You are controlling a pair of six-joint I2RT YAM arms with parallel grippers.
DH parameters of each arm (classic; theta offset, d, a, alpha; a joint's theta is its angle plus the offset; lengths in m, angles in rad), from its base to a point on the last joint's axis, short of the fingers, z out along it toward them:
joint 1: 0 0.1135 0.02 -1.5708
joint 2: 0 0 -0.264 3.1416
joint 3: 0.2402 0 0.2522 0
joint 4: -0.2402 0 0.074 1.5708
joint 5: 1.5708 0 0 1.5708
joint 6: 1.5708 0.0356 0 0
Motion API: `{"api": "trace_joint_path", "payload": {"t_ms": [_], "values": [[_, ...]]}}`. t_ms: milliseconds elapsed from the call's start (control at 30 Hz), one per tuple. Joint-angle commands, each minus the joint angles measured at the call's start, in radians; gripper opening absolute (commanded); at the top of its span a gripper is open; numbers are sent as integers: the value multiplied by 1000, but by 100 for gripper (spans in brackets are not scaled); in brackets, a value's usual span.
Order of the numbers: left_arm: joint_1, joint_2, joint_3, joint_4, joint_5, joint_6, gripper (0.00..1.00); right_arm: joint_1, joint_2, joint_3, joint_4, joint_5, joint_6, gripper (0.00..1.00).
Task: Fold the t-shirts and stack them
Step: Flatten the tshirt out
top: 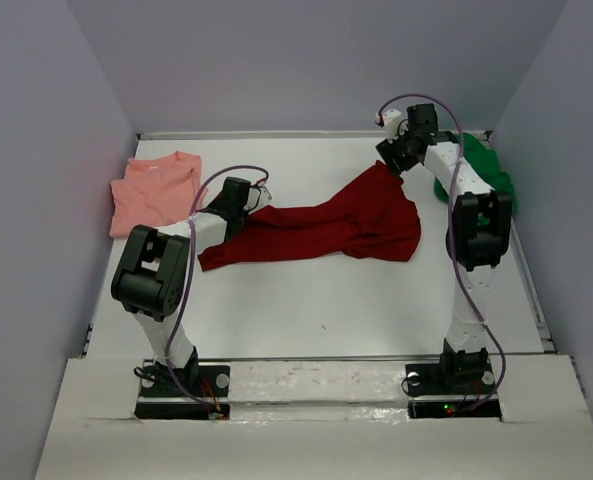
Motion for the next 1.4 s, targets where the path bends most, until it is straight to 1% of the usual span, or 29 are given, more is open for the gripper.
{"api": "trace_joint_path", "payload": {"t_ms": [0,33,200,800,900,1033,1200,1267,1300,1333,1367], "values": [[-5,-49,10,-2,-34,-9,0,1,66,102,-58,-86,33,60],[-5,-47,7,-2,-37,-9,0,1,78,109,-59,-95,36,57],[-2,-52,-6,-5,-53,0,0,1,138,138,-70,-115,49,52],[-3,-78,-26,-24,-66,-22,0,1,212,205,-62,-67,24,52],[-3,-78,-31,-24,-66,-23,0,1,220,213,-64,-69,21,49],[-3,-79,-37,-24,-65,-29,0,1,223,201,-76,-79,19,40],[-3,-78,-43,-25,-63,-34,0,1,229,195,-78,-76,10,38],[-3,-79,-43,-25,-60,-37,0,1,238,199,-79,-73,7,35],[-3,-79,-45,-27,-60,-37,0,1,240,208,-81,-73,6,33],[-3,-79,-45,-27,-62,-38,0,1,244,213,-87,-73,4,26],[-2,-78,-45,-28,-62,-38,0,1,244,218,-90,-73,4,22]]}}
